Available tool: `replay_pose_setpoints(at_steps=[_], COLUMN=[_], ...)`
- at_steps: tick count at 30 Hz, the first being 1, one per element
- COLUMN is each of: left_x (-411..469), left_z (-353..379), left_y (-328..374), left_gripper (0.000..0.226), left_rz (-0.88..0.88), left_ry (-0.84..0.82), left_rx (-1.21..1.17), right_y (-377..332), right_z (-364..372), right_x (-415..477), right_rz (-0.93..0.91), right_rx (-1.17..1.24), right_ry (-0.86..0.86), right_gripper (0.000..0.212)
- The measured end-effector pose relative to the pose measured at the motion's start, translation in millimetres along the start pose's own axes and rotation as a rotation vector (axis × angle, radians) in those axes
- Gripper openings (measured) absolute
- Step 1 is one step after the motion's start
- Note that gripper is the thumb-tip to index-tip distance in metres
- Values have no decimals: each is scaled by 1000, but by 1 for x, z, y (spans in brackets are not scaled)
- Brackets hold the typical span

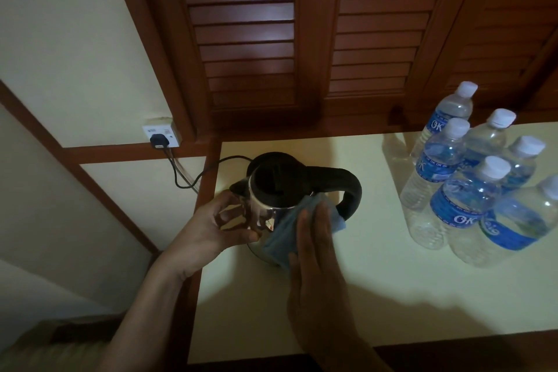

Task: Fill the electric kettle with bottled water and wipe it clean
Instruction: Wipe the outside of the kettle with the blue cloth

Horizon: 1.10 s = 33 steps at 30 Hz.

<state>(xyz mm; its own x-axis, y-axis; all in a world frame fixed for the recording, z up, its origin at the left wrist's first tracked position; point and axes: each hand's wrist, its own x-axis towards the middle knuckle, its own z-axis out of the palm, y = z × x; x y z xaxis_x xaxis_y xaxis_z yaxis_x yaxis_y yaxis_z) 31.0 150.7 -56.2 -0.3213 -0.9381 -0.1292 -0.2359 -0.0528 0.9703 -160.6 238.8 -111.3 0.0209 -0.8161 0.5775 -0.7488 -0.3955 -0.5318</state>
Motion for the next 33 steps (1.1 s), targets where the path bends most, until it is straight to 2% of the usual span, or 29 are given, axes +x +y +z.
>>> replay_pose_setpoints(at_steps=[2, 3, 7, 10, 11, 13, 18, 22, 25, 27, 29, 31, 33], left_x=[0, -1, -4, -12, -14, -18, -15, -17, -19, -20, -22, -24, -28], left_z=[0, 0, -5, -8, -8, -2, 13, 17, 20, 22, 24, 29, 36], left_y=[1, 3, 0, -10, -15, -21, -24, -24, -19, -19, -19, -20, -21], left_gripper=[47, 45, 39, 57, 68, 81, 75, 69, 69, 68, 72, 76, 74], left_rz=[23, 42, 89, 81, 74, 91, 88, 147, 167, 154, 125, 79, 55], left_ry=[-11, -6, -57, -159, -183, -165, -2, 52, 71, 86, 134, 229, 360], left_rx=[16, 21, 4, -391, -493, -501, -416, -341, -310, -314, -277, -172, -87], right_y=[-7, -13, -26, -24, -24, -24, -14, -12, -9, -2, 8, 22, 37], right_z=[-2, -2, 4, 13, 14, 12, 7, -14, -33, -42, -54, -65, -71], right_x=[9, 12, 6, 1, 1, 2, -1, 1, 15, 31, 49, 61, 69], right_rz=[-73, -93, -255, -336, -348, -350, -363, -288, -153, 80, 278, 313, 358], right_rx=[-160, -232, -441, -524, -515, -448, -105, 148, 107, 6, 11, 68, 177], right_ry=[-34, -51, -113, -159, -155, -139, -84, -43, 30, 97, 135, 105, 5], right_gripper=[92, 96, 69, 60, 58, 55, 64, 50, 50, 65, 89, 105, 110])
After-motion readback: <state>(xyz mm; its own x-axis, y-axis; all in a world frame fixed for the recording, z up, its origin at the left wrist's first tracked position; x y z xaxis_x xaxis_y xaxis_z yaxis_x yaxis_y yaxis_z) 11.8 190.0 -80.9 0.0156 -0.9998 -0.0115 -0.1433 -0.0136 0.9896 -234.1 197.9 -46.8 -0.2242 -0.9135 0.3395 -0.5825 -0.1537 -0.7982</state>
